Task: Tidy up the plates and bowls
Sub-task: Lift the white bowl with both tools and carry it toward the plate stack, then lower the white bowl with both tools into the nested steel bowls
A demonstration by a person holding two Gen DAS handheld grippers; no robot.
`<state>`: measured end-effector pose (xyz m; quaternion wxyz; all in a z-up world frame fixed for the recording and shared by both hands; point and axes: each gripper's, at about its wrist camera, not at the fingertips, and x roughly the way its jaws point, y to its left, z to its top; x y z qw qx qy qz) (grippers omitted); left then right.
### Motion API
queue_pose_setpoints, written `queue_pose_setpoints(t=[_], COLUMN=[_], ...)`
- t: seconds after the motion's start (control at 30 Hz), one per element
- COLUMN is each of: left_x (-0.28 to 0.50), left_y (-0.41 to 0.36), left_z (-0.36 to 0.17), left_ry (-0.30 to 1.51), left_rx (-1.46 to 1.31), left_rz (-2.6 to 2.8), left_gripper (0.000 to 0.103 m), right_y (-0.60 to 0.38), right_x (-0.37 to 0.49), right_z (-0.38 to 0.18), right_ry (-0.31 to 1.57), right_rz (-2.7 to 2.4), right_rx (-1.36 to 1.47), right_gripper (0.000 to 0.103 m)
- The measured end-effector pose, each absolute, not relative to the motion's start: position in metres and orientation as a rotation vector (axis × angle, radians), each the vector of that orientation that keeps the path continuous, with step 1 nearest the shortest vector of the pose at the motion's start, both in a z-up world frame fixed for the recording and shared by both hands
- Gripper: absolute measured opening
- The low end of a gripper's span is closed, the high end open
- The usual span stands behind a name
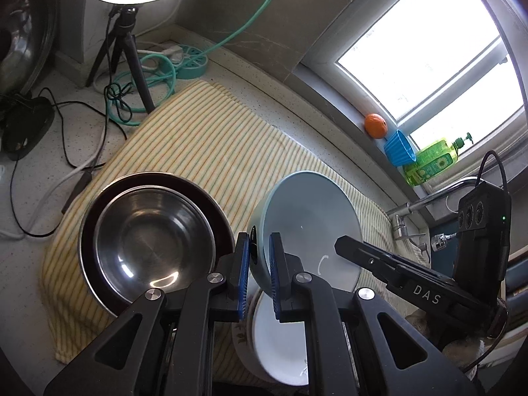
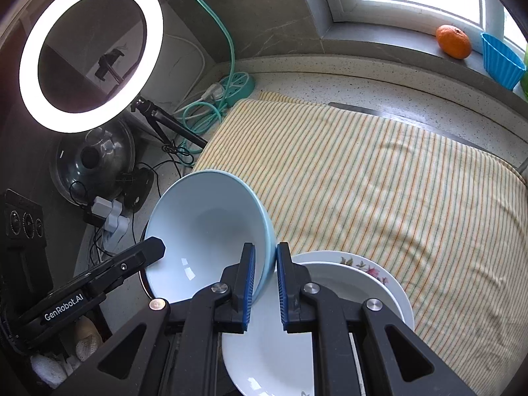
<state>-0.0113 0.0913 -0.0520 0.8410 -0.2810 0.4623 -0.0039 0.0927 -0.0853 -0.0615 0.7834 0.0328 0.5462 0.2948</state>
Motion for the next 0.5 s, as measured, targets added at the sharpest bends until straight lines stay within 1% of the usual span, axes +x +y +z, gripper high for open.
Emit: queue_pose_setpoints(t=[0.5], left_x=[-0.046], left_y=[0.156], left_z=[-0.062], left_ry=[0.945], left_rx=[-0.666], left_rz=[0.120], left_gripper=[0.009], right_y=[0.003], right_x=[0.081], right_z=[-0.071], right_ry=[1.209], right_rz=[0.743], right_rx=[-0.053], right_gripper=[0.012])
